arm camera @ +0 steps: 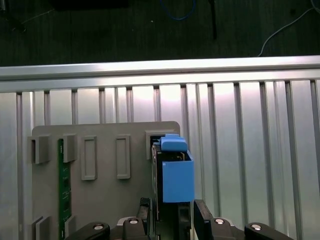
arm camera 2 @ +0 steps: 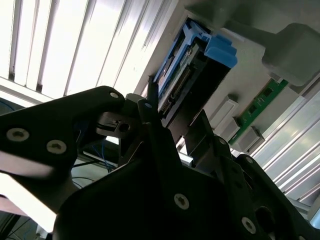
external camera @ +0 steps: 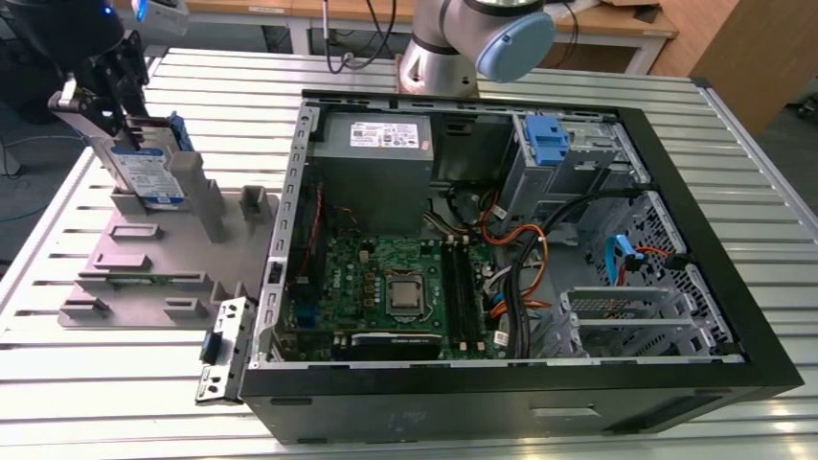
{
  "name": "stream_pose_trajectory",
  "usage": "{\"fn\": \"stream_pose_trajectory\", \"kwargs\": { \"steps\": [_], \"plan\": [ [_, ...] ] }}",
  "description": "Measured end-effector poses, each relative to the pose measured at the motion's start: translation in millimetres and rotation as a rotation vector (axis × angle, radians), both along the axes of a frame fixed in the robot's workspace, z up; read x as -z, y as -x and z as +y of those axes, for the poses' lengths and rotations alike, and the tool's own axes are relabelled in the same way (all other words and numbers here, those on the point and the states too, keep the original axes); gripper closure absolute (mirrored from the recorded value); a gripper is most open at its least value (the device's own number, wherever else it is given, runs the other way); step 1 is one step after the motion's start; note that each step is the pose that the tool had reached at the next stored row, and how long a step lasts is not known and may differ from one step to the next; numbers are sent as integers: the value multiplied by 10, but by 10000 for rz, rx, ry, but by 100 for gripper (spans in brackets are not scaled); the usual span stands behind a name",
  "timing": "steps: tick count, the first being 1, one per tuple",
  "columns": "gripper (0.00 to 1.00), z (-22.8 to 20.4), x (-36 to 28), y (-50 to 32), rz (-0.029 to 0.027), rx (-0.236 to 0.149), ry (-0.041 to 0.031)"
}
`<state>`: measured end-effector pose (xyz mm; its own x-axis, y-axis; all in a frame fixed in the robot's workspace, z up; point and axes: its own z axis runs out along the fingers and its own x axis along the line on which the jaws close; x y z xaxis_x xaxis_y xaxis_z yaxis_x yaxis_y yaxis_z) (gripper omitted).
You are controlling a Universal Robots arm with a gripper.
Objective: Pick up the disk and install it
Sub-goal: 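Pick up the disk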
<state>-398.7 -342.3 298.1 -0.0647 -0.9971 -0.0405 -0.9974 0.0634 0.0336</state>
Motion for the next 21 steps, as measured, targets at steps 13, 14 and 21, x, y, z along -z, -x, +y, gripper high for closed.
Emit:
{"fn": "stream_pose_trajectory", "kwargs": {
  "steps": [13, 14, 21],
  "plan": [
    [53, -6, 9, 0, 1, 0, 1],
    [53, -7, 9, 0, 1, 0, 1],
    [61, -6, 10, 0, 0, 0, 0]
  ]
}}
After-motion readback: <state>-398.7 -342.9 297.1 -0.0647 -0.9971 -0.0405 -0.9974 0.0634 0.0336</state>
